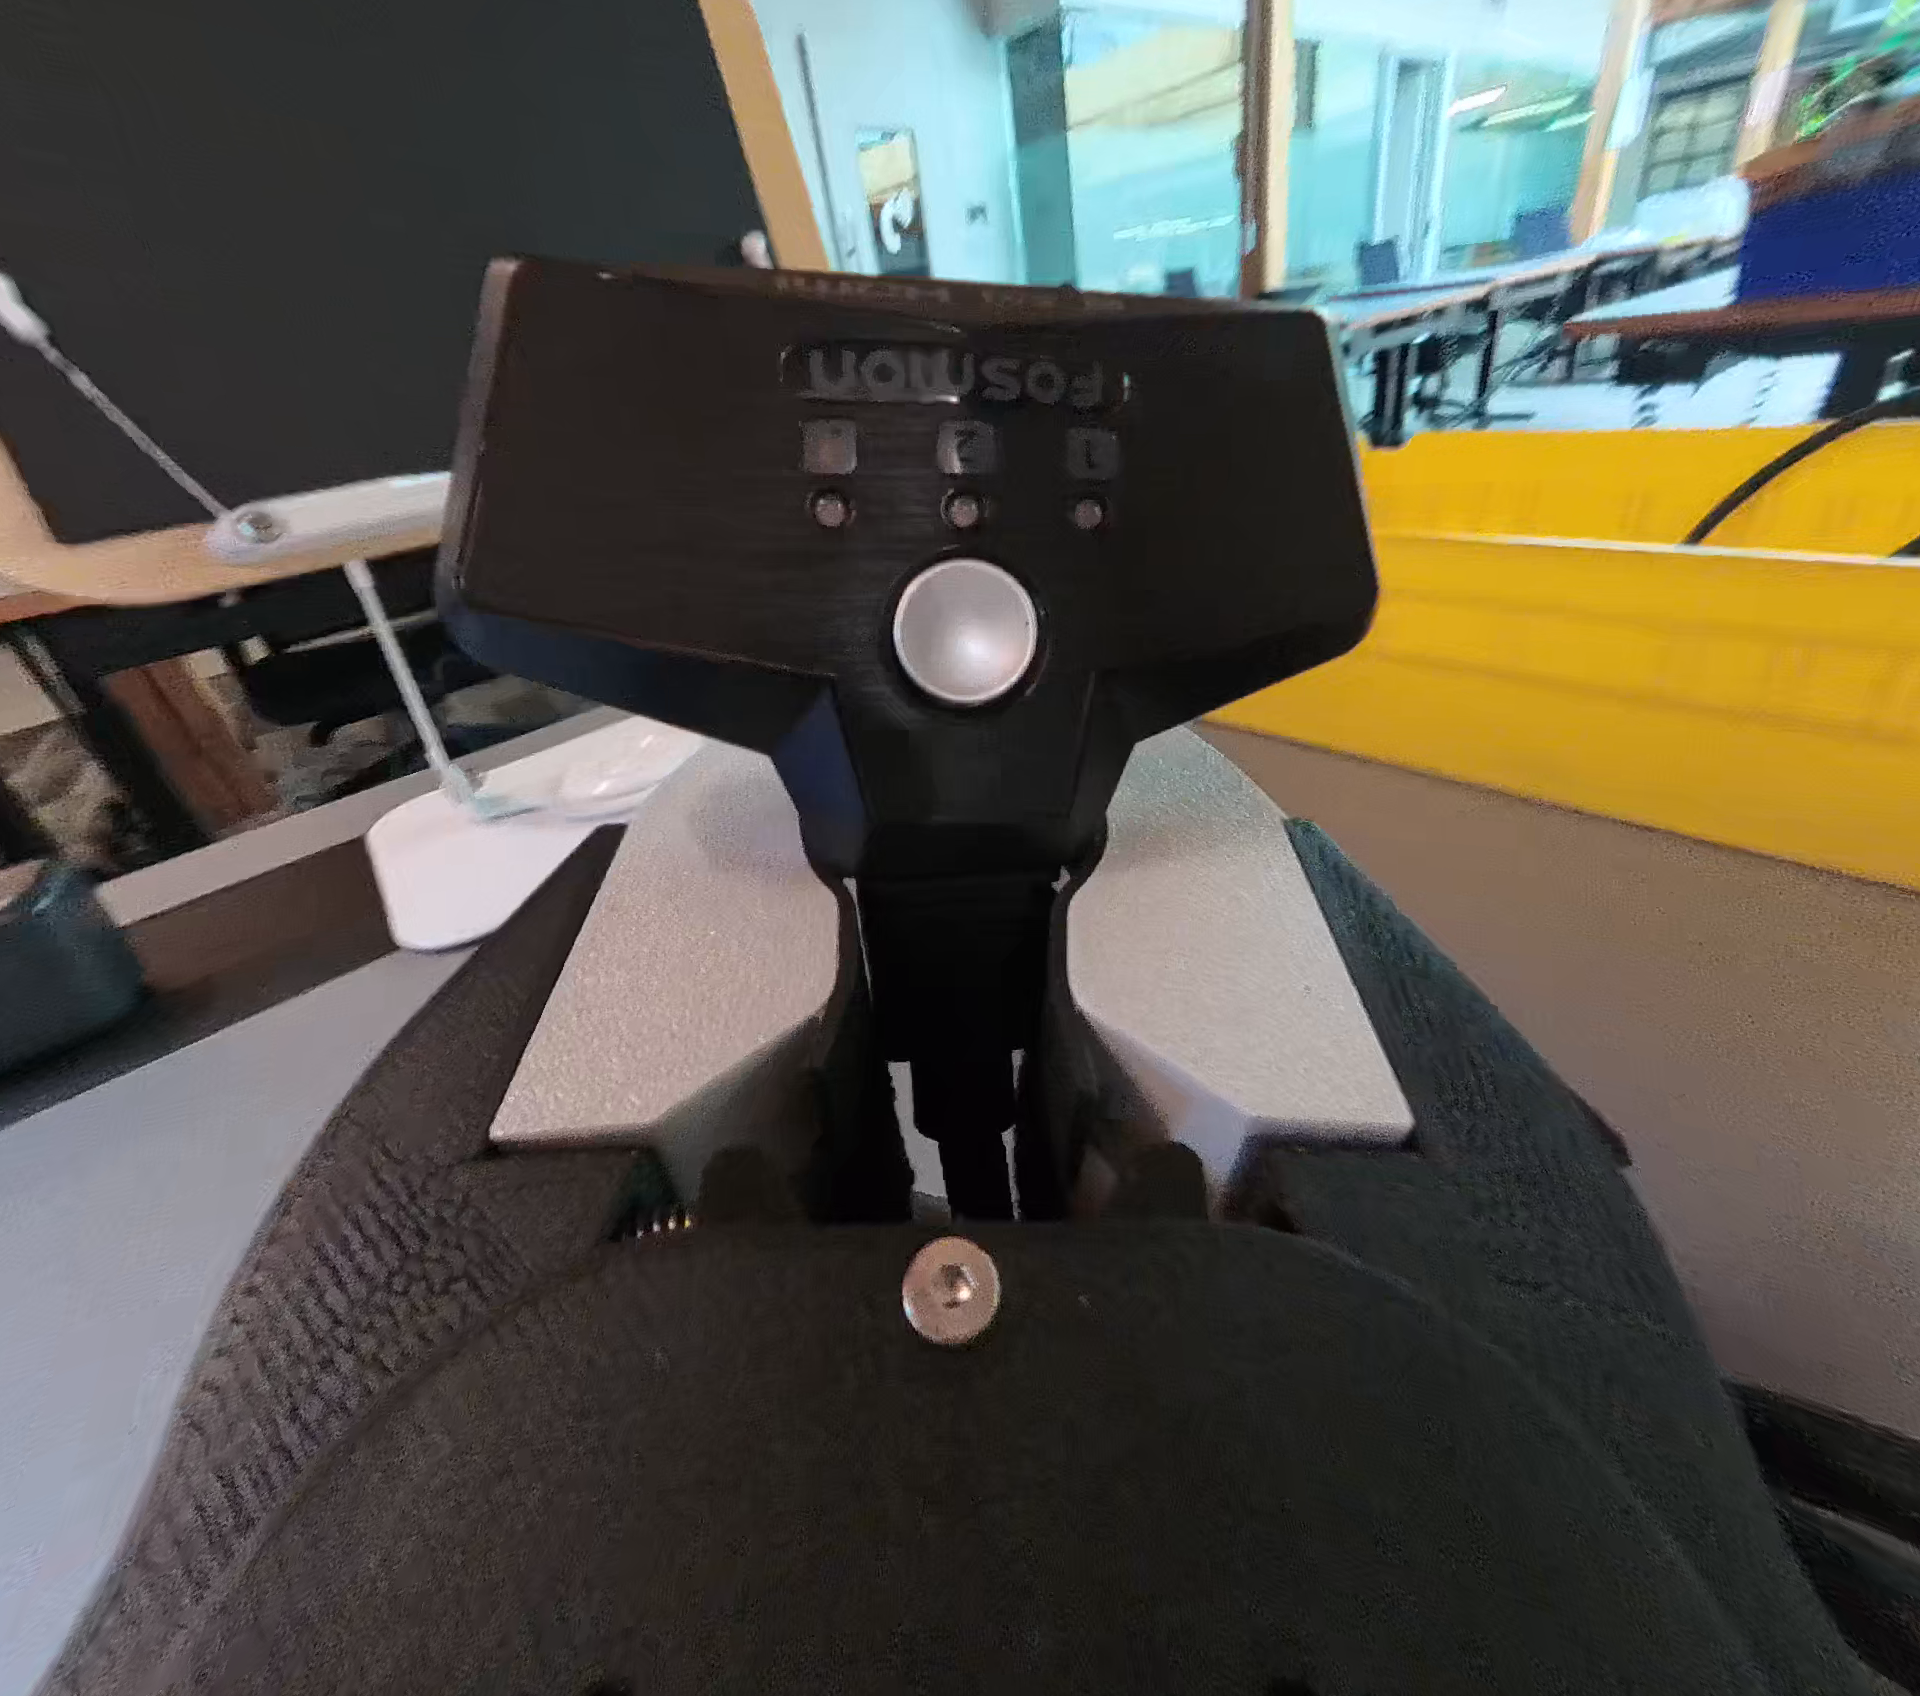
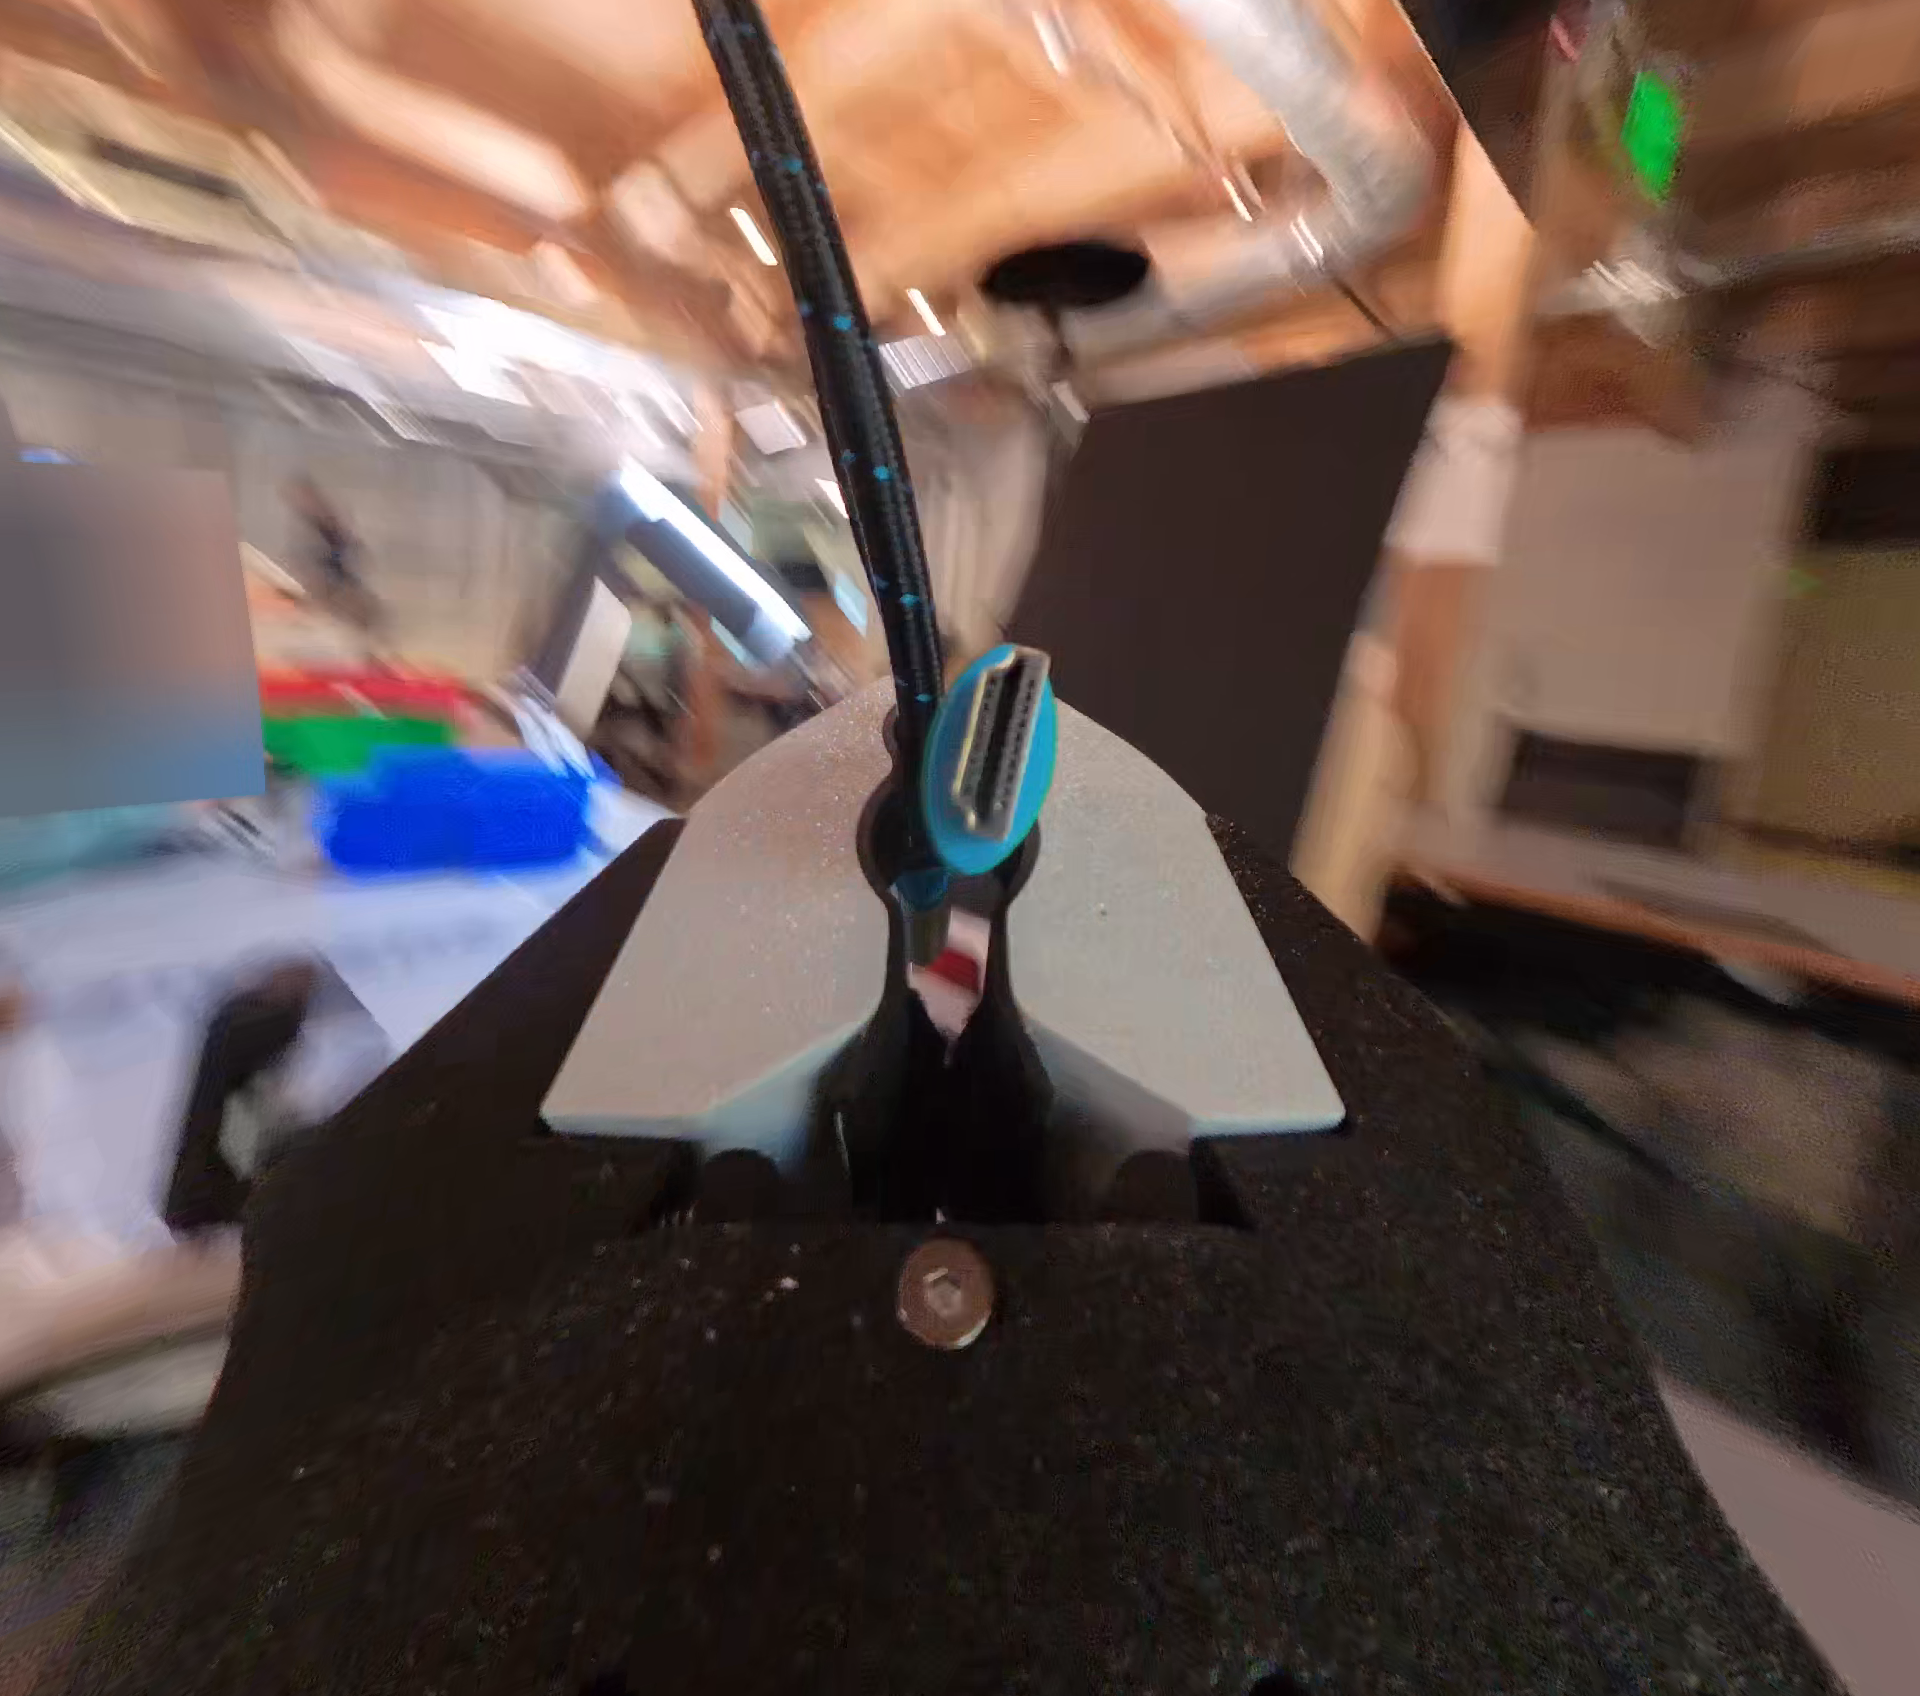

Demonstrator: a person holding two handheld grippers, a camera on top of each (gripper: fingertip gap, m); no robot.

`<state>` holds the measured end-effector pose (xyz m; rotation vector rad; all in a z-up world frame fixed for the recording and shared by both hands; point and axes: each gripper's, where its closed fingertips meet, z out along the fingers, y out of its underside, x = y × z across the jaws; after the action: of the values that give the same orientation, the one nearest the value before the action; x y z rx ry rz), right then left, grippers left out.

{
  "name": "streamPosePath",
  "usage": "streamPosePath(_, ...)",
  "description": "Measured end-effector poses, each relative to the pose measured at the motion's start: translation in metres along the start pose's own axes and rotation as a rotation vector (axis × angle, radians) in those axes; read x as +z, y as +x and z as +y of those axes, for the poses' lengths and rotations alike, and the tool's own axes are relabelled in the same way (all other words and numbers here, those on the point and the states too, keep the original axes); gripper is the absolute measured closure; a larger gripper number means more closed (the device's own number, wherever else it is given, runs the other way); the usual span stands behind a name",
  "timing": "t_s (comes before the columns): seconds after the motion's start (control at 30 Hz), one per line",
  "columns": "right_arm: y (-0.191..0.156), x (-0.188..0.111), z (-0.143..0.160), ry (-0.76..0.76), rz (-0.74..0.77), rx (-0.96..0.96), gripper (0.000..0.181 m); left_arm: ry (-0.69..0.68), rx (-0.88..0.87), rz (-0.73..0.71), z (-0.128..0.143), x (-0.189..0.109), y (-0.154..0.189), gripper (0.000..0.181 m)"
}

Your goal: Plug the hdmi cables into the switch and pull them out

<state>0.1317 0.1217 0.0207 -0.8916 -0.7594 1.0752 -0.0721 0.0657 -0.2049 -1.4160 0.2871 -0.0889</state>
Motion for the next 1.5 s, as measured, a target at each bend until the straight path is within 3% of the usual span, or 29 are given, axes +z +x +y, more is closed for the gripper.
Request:
streamPosePath(0.1,0.044,-0.061,0.013,-0.291,0.219,-0.043,0.171,0.010,0.039,-0.025,-0.003,0.005,0.002,0.146)
streamPosePath(0.2,0.056,-0.089,0.036,-0.428,0.237,0.076,0.171,-0.009,0.098,-0.041,0.003,0.004,0.001,0.145)
streamPosePath(0.33,0.064,-0.126,0.102,-0.808,0.285,0.255,0.171,-0.012,0.124,-0.045,0.005,0.001,-0.002,0.145)
streamPosePath(0.47,0.050,-0.148,0.132,-0.992,0.238,0.391,0.171,-0.024,0.106,-0.051,0.008,0.001,-0.006,0.145)
streamPosePath(0.57,0.033,-0.182,0.158,-1.246,0.231,0.463,0.170,-0.025,0.109,-0.047,0.008,0.002,-0.005,0.145)
streamPosePath(0.77,0.044,-0.208,0.178,-1.344,0.396,0.647,0.170,-0.026,0.127,-0.046,0.008,0.002,-0.004,0.145)
streamPosePath(0.83,0.047,-0.215,0.176,-1.349,0.451,0.683,0.159,-0.029,0.125,-0.051,0.008,0.002,-0.005,0.144)
streamPosePath(0.93,0.056,-0.208,0.159,-1.275,0.501,0.579,0.120,-0.030,0.128,-0.059,0.009,0.002,-0.007,0.144)
streamPosePath(1.03,0.064,-0.195,0.131,-1.239,0.565,0.335,0.092,-0.032,0.130,-0.062,0.009,0.002,-0.007,0.144)
streamPosePath(1.1,0.070,-0.179,0.110,-1.208,0.599,0.135,0.068,-0.032,0.132,-0.066,0.009,0.002,-0.008,0.144)
streamPosePath(1.17,0.067,-0.147,0.090,-1.127,0.559,-0.051,0.056,-0.029,0.129,-0.074,0.008,0.002,-0.010,0.143)
streamPosePath(1.23,0.046,-0.103,0.076,-1.011,0.413,-0.177,0.049,-0.023,0.097,-0.094,0.006,0.001,-0.016,0.143)
streamPosePath(1.33,-0.019,-0.036,0.074,-0.847,0.023,-0.345,0.046,-0.001,-0.050,-0.159,0.002,-0.005,-0.039,0.143)
streamPosePath(1.43,-0.093,0.007,0.095,-0.734,-0.371,-0.587,0.059,0.033,-0.324,-0.226,0.002,-0.015,-0.072,0.144)
streamPosePath(1.5,-0.139,0.034,0.114,-0.603,-0.568,-0.731,0.081,0.065,-0.493,-0.272,0.005,-0.024,-0.094,0.144)
